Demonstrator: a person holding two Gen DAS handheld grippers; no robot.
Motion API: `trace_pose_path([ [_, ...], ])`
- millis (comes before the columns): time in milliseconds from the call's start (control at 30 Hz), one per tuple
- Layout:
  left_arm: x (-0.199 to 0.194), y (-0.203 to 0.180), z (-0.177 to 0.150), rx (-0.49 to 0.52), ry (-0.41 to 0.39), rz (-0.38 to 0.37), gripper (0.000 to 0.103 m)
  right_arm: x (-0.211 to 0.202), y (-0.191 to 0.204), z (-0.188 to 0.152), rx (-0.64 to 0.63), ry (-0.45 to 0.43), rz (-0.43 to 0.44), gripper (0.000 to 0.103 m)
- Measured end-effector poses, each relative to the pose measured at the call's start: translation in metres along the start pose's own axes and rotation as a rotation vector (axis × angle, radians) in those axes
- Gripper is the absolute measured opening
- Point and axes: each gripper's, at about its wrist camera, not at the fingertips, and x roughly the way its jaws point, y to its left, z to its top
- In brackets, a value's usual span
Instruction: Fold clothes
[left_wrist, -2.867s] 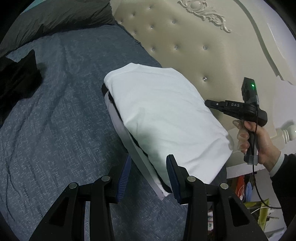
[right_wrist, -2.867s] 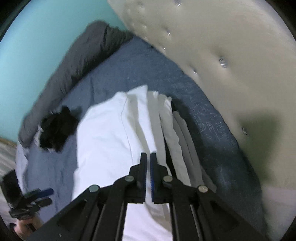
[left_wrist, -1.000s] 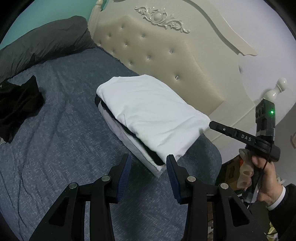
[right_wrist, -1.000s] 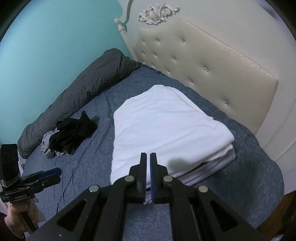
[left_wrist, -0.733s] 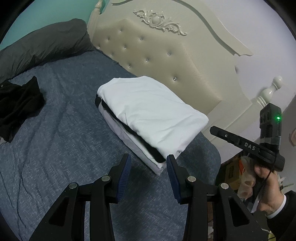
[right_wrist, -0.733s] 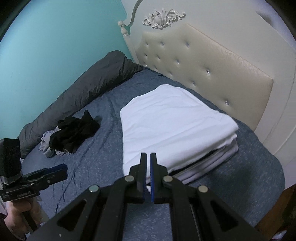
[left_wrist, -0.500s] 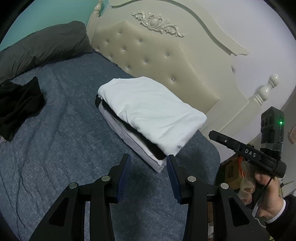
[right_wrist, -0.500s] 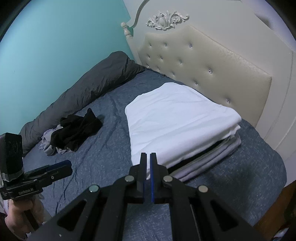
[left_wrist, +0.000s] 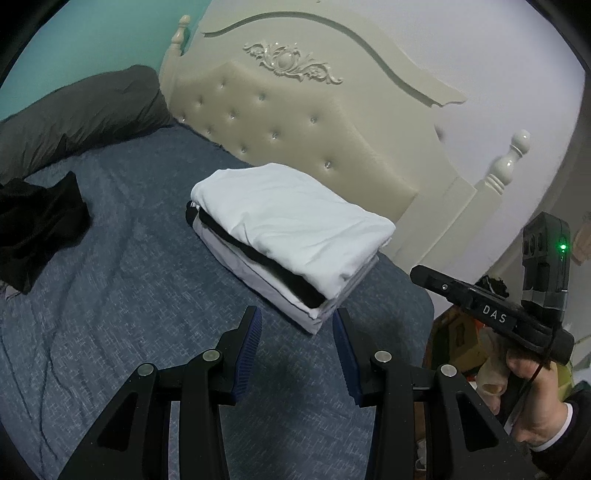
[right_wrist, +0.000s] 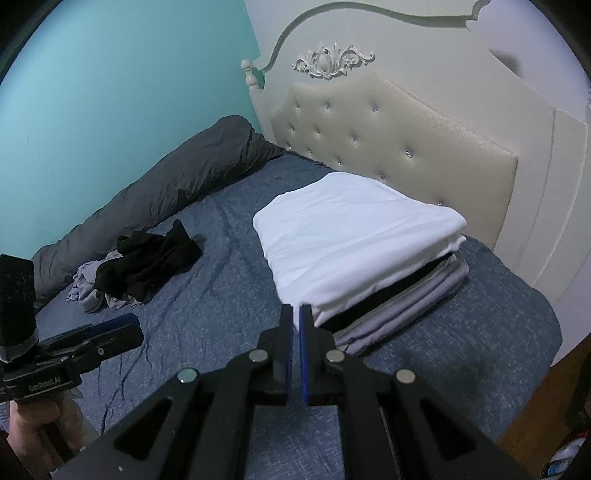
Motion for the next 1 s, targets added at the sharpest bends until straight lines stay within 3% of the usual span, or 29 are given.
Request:
trace_pose_path([
  [1000, -0.126, -0.061, -0.062, 0.068, -0.109, 0.057, 0.044, -0.129, 0.045, -0.071, 0.010, -0.103, -0.013, 0.003],
])
